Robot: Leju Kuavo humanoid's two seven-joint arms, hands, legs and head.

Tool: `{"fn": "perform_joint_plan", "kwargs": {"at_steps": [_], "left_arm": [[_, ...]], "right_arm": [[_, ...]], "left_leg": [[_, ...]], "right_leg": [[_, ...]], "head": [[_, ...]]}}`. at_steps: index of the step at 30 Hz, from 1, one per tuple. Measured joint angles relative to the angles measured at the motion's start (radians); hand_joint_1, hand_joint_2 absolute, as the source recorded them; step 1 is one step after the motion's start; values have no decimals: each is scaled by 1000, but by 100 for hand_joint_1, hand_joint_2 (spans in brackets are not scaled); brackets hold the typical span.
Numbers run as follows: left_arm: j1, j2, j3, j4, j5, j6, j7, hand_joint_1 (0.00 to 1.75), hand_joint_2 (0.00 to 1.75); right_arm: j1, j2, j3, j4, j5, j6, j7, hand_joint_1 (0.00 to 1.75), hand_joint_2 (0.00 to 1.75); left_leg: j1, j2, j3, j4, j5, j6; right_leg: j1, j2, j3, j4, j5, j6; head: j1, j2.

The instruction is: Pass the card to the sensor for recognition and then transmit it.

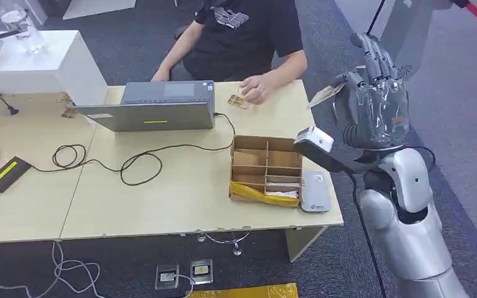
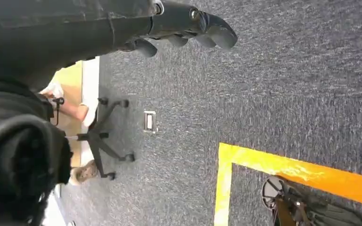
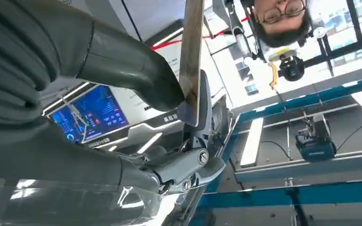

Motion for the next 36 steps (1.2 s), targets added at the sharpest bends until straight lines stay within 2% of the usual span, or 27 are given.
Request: {"fn": "perform_joint_plan", "kwargs": {"at_steps": [4,8,11,14,18,23,30,36], "left_arm": [[-1,2,-6,0,0,0,0,0,0],[-3,4,-9,0,-7,-2,-5,0,0],[-8,6,-16,0,-19,-11,-20,0,0],[-13,5,-27,0,-24,-13,-24,0,0],[-12,5,-35,0,-25,-13,-24,0,0],[-13,8,-48,0,-35,-30,-24,0,0],[-13,12,-58,0,-39,-35,-24,0,0],[-12,16,-75,0,-41,-42,-24,0,0]], "right_arm": [[15,0,-10,13,-6,-80,-34,175,175],[-15,3,-9,101,-43,-134,-81,175,175],[-146,33,-6,333,-81,-267,-154,175,175],[-234,61,-6,521,-89,-318,-176,175,175],[-312,111,3,733,-73,-323,-163,175,175],[-378,157,16,883,-35,-314,-111,175,175],[-422,194,26,1014,-28,-314,-100,175,175],[-426,211,37,1097,1,-314,-66,175,175]], "left_leg": [[0,0,0,0,0,0],[0,-1,-4,0,0,0],[0,0,-4,0,1,-1],[0,-6,-5,0,3,0],[1,-6,-6,0,3,0],[2,-6,-6,0,3,-1],[2,-6,-6,0,3,-1],[2,-6,-5,0,3,-1]], "right_leg": [[0,0,0,0,0,0],[0,-1,0,0,0,0],[0,-1,-1,1,1,-1],[0,-5,0,0,1,-1],[0,-5,-2,1,1,-1],[1,-5,-3,1,1,-2],[1,-5,-3,1,1,-2],[1,-5,-3,1,1,-2]], "head": [[0,0],[0,0],[0,0],[1,0],[0,0],[0,0],[0,0],[0,0]]}}
